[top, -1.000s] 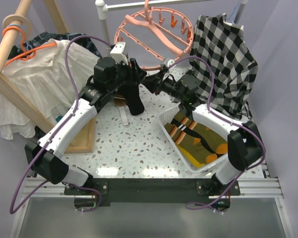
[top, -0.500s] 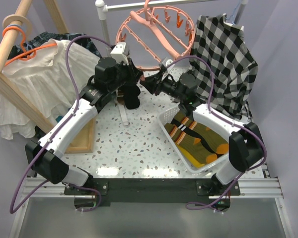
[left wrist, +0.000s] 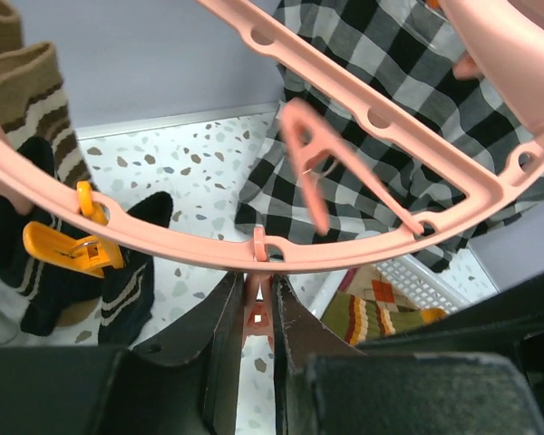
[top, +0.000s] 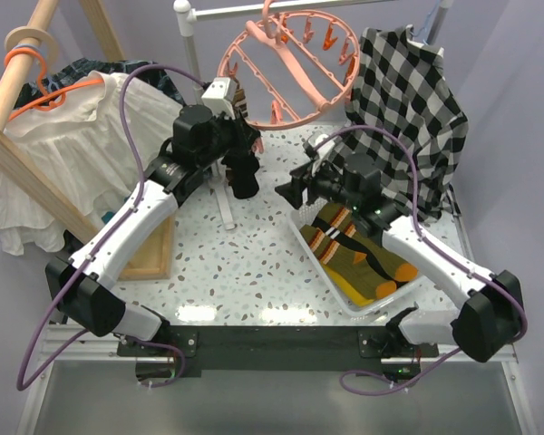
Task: Clip the socks to the hanger
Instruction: Pick up the sock from the bin.
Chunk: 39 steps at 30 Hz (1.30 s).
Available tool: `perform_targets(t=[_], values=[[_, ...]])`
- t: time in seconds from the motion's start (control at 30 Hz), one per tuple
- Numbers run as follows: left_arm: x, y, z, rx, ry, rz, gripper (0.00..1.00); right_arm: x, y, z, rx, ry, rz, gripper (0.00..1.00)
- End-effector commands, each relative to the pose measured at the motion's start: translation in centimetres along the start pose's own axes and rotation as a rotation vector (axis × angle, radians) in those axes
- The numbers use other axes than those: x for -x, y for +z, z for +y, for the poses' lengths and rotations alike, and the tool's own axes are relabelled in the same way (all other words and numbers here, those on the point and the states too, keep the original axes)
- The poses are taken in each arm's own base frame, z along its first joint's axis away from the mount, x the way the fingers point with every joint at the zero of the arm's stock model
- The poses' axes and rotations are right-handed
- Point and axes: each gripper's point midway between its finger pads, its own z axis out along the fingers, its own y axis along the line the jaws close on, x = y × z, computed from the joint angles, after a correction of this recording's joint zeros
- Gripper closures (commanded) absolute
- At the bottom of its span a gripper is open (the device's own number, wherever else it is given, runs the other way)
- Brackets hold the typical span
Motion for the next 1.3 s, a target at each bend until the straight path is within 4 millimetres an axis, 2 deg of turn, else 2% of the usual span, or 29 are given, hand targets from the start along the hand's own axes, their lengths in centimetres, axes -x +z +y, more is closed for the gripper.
perform_targets(t=[0.0, 0.13, 0.17, 0.23, 0.33, 0.53, 0.7, 0.9, 0.97, 1.07, 1.2, 1.27], values=[[3.7, -1.2, 0.2, 0.024, 0.006, -0.101, 0.90, -6.2, -3.9, -0.6, -0.086, 0.010, 0.233, 0.35], [3.7, -1.2, 0.1, 0.024, 0.003, -0.097, 0.90, -9.4, -6.8, -0.8, -0.147, 0.026, 0.367, 0.34], [3.7, -1.2, 0.2, 0.026, 0.000, -0.096, 0.90, -9.4, -7.4, -1.0, -0.168, 0.023, 0.370, 0.34], [3.6, -1.2, 0.1, 0.025, -0.005, -0.092, 0.90, -10.7, -8.5, -1.7, -0.225, 0.027, 0.420, 0.33], [3.7, -1.2, 0.0, 0.025, -0.012, -0.092, 0.90, -12.5, -9.5, -2.3, -0.271, 0.039, 0.503, 0.33], [3.6, -1.4, 0.0, 0.028, -0.017, -0.085, 0.90, -15.6, -10.3, -2.3, -0.287, 0.087, 0.621, 0.35], [3.6, -1.6, 0.0, 0.026, -0.020, -0.080, 0.90, -18.2, -10.2, -2.5, -0.297, 0.113, 0.690, 0.41], [3.4, -1.7, 0.0, 0.031, -0.024, -0.071, 0.90, -21.0, -8.9, -3.4, -0.306, 0.124, 0.759, 0.52], [3.2, -1.7, 0.0, 0.030, -0.025, -0.062, 0.90, -22.5, -8.5, -3.6, -0.301, 0.129, 0.803, 0.53], [2.9, -1.6, 0.1, 0.032, -0.029, -0.053, 0.90, -23.6, -8.1, -3.7, -0.275, 0.116, 0.837, 0.56], [2.7, -1.6, 0.0, 0.032, -0.030, -0.046, 0.90, -25.9, -8.2, -4.1, -0.285, 0.120, 0.902, 0.60], [2.7, -1.6, 0.0, 0.032, -0.030, -0.044, 0.90, -26.3, -8.6, -4.3, -0.303, 0.114, 0.921, 0.70]])
